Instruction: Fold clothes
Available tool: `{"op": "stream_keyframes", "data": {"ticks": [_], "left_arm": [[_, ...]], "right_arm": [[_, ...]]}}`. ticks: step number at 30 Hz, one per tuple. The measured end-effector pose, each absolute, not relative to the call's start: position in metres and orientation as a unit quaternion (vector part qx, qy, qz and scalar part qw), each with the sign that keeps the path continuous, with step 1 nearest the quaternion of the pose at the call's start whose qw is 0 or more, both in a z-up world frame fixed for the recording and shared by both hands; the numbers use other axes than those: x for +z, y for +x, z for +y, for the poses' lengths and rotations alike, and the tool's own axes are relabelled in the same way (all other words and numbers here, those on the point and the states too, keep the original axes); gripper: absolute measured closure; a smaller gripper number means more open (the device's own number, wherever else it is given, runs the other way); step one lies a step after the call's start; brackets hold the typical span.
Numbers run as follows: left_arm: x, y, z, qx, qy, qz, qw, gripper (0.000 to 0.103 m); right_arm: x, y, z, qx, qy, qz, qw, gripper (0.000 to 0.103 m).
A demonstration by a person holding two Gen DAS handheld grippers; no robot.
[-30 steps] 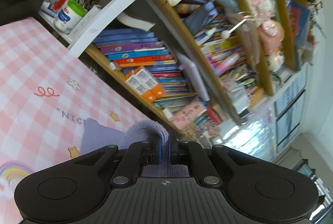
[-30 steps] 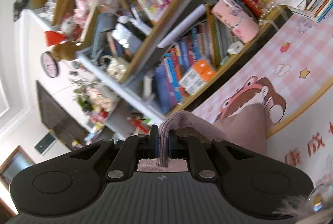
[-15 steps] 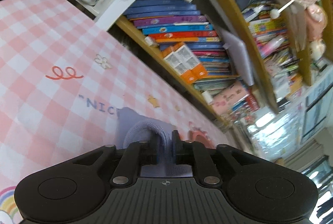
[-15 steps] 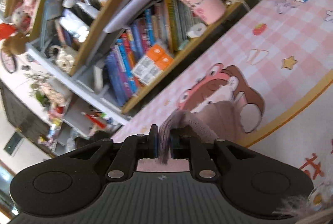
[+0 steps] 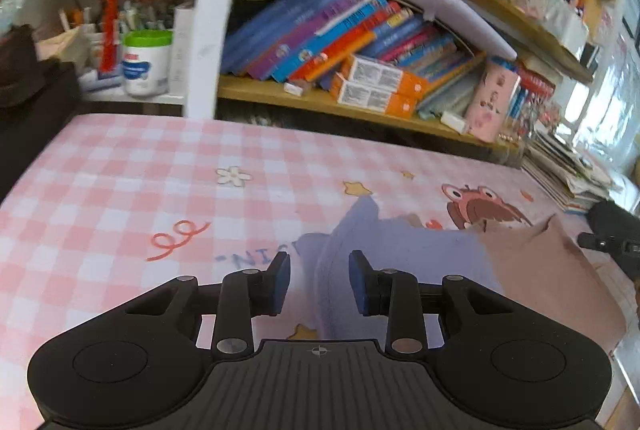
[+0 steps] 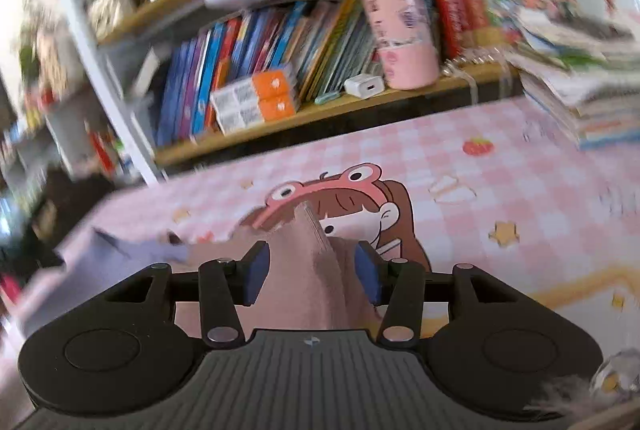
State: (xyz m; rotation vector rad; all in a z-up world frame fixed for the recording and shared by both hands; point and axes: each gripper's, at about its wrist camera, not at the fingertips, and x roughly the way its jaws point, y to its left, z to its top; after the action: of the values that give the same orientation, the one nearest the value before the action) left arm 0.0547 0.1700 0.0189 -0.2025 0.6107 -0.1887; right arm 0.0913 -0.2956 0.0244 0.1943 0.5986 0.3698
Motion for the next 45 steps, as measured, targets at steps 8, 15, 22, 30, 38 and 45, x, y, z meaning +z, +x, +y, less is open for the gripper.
{"op": "stream_keyframes", "data": {"ticks": [8, 15, 22, 30, 38, 45], "left_arm": [[0.015, 0.072, 0.162, -0.126, -0.107, 0.284, 0.944, 0.099], [0.004, 0.081, 0.169, -0.115, -0.138, 0.285, 0.941, 0.098], [-0.012, 0.082, 0.185, -0.109, -0.172, 0.297, 0.933, 0.089], [-0.026, 0.065, 0.199, -0.129, -0.250, 0.319, 0.905, 0.060], [-0.041, 0.066, 0.198, -0.138, -0.298, 0.321, 0.888, 0.081], [-0.036, 0.067, 0.207, -0.137, -0.320, 0.303, 0.887, 0.089]], "right_arm": [[0.018, 0.107, -0.283, 0.194, 0.046, 0.309, 0.930, 0.097], [0.020, 0.107, -0.298, 0.190, 0.087, 0.284, 0.936, 0.097], [0.001, 0.114, -0.313, 0.187, 0.129, 0.321, 0.919, 0.089], [-0.006, 0.088, -0.348, 0.203, 0.209, 0.362, 0.886, 0.069], [-0.017, 0.087, -0.342, 0.226, 0.253, 0.380, 0.861, 0.081], [-0.016, 0.096, -0.315, 0.235, 0.256, 0.374, 0.860, 0.086]]}}
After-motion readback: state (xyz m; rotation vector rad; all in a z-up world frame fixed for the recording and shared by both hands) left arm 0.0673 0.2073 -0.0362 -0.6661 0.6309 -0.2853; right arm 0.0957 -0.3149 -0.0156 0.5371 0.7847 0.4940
